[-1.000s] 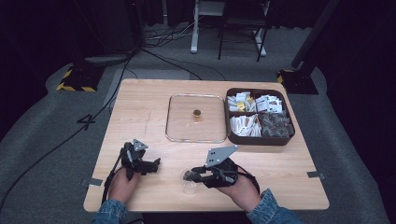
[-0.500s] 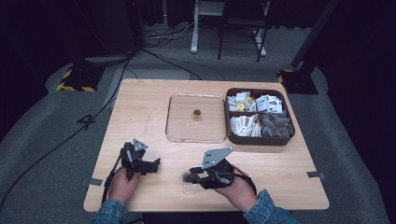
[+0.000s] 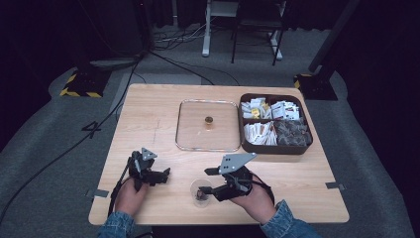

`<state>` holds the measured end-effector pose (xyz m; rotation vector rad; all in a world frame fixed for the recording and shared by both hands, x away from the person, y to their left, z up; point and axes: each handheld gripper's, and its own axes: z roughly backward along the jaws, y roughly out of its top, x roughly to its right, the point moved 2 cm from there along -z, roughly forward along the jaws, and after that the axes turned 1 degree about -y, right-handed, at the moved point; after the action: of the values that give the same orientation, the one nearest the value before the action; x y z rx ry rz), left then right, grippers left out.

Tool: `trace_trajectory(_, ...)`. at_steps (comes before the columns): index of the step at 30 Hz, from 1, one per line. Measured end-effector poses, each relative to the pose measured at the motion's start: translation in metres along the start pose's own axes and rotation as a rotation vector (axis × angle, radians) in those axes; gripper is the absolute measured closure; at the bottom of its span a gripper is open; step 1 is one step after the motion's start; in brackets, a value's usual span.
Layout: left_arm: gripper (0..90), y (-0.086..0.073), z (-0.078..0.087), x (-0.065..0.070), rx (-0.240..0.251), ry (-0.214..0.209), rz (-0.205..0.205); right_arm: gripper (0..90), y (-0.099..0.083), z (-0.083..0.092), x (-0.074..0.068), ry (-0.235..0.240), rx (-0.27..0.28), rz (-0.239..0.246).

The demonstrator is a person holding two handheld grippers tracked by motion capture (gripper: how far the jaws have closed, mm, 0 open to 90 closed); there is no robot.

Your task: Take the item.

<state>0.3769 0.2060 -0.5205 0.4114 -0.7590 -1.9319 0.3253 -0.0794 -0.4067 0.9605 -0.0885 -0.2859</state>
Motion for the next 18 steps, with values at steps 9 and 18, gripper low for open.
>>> trace_trajectory(9,0.1,0.000,0.000,0.000,0.001,-0.001,0.000,15.5,0.010,0.035,0.009,-0.021,0.042,-0.038)
trace_trajectory(18,0.0,0.000,0.000,0.000,0.001,-0.001,0.003,14.5,-0.003,0.067,0.024,-0.098,0.055,-0.077)
